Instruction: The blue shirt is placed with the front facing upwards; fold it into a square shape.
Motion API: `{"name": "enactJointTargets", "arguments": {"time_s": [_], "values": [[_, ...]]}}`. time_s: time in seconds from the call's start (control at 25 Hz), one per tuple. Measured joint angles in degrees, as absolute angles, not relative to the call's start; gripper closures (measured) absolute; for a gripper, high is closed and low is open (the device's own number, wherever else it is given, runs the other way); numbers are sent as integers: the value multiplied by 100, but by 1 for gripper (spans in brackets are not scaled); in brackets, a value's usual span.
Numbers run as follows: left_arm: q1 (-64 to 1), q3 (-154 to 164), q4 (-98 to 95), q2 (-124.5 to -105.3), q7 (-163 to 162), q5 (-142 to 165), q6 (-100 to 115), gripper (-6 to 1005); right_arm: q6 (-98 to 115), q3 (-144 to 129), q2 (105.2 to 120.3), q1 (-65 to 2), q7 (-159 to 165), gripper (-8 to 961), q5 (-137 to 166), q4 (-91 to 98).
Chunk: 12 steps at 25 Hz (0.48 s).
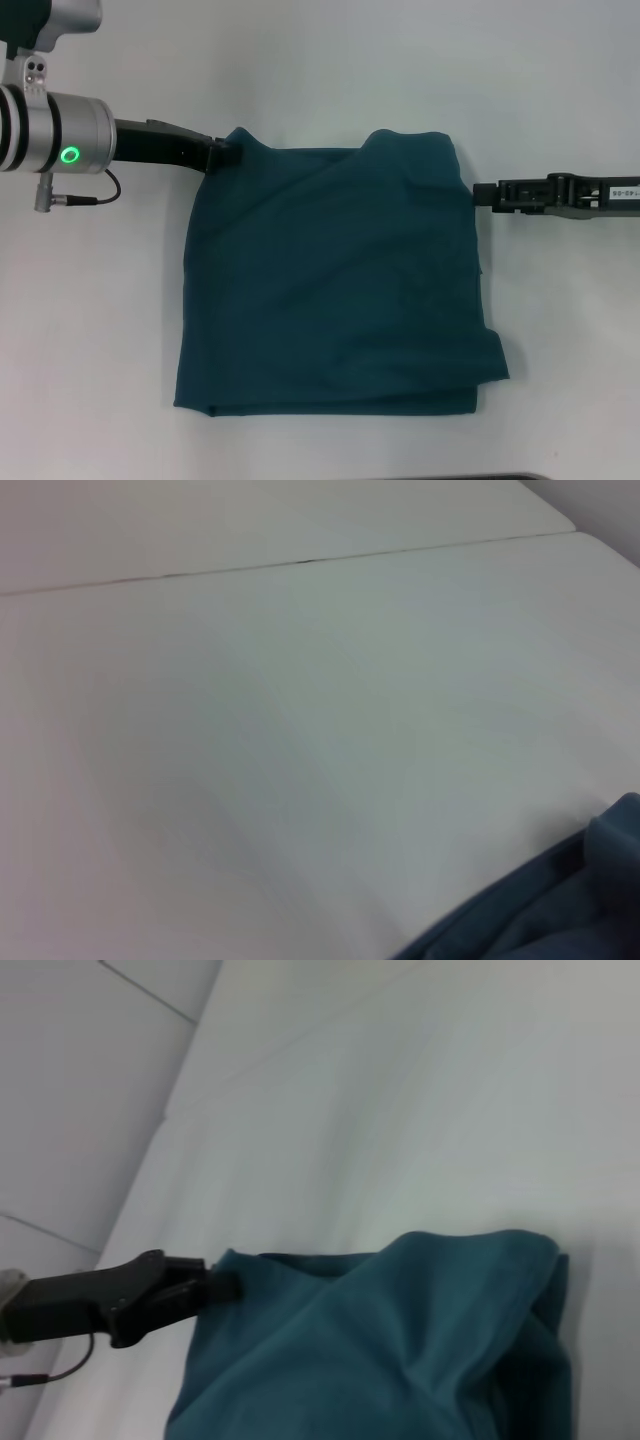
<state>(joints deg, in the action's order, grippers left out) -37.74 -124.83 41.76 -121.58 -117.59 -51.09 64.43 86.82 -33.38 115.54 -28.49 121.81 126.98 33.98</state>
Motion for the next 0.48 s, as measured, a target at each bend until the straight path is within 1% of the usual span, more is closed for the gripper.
{"name": "enactJointTargets", "arguments": {"time_s": [0.24, 0.48], "values": [[-3783, -12470, 4162, -12151, -11759, -5106, 6442, 921, 8520, -3349, 11649, -2872, 12156, 373, 12715, 3398], [-3788, -12468, 4160, -12144, -11759, -5106, 6442, 921, 8511, -3384, 11708, -2927, 12117, 399, 12718, 3349]]}}
